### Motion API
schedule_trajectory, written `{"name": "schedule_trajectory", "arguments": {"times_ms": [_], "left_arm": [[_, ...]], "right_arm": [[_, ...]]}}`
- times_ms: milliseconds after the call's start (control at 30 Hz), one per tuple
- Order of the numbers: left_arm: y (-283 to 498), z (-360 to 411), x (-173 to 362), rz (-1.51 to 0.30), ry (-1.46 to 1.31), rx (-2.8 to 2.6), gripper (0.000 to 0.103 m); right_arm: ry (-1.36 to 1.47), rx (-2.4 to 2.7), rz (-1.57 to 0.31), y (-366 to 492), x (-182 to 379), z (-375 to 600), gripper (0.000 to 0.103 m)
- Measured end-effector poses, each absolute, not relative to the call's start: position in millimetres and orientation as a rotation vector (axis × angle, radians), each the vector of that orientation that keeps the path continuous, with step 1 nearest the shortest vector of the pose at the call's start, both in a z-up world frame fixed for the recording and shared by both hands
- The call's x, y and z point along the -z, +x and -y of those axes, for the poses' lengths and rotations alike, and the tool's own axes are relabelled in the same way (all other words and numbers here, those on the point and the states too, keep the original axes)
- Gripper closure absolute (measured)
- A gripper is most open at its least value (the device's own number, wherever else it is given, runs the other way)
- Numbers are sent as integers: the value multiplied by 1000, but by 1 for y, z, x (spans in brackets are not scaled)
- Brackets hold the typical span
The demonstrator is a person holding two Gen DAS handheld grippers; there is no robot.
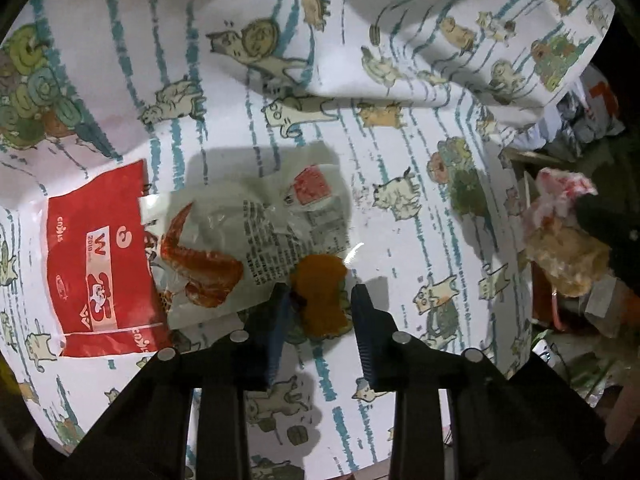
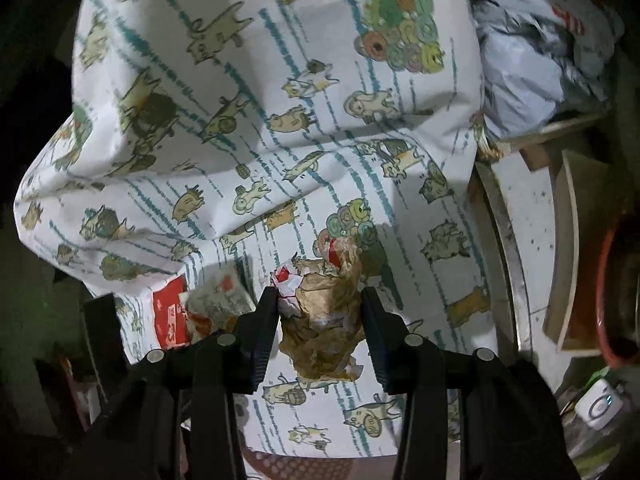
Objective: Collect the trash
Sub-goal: 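Grasp the orange scrap with the left tool while the right tool holds the tissue, then carry both tools over the pink basket, open the right then the left tool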
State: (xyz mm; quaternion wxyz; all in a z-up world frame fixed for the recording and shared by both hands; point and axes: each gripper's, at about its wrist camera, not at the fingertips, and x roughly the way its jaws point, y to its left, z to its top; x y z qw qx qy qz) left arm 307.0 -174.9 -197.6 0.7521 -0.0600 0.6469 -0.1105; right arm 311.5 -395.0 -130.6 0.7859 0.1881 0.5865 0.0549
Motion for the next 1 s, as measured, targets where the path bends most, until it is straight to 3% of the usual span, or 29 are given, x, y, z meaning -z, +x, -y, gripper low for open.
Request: {"name": "schedule_trajectory", "arguments": {"times_ms": [33,67,667,1000], "left_arm": [[307,177,197,-1408,-112,240,74],[307,179,197,-1410,-98,244,88],[253,126,80,-1112,-32,196,87],[197,88,57,-1042,-52,162,87]], "right_arm": [[402,-121,-1264,310,130,395,59],[399,-126,-1267,310,130,395,59],[432,-203,-1155,281,87,369,59],[356,-222,-1103,229,72,319,59]]}}
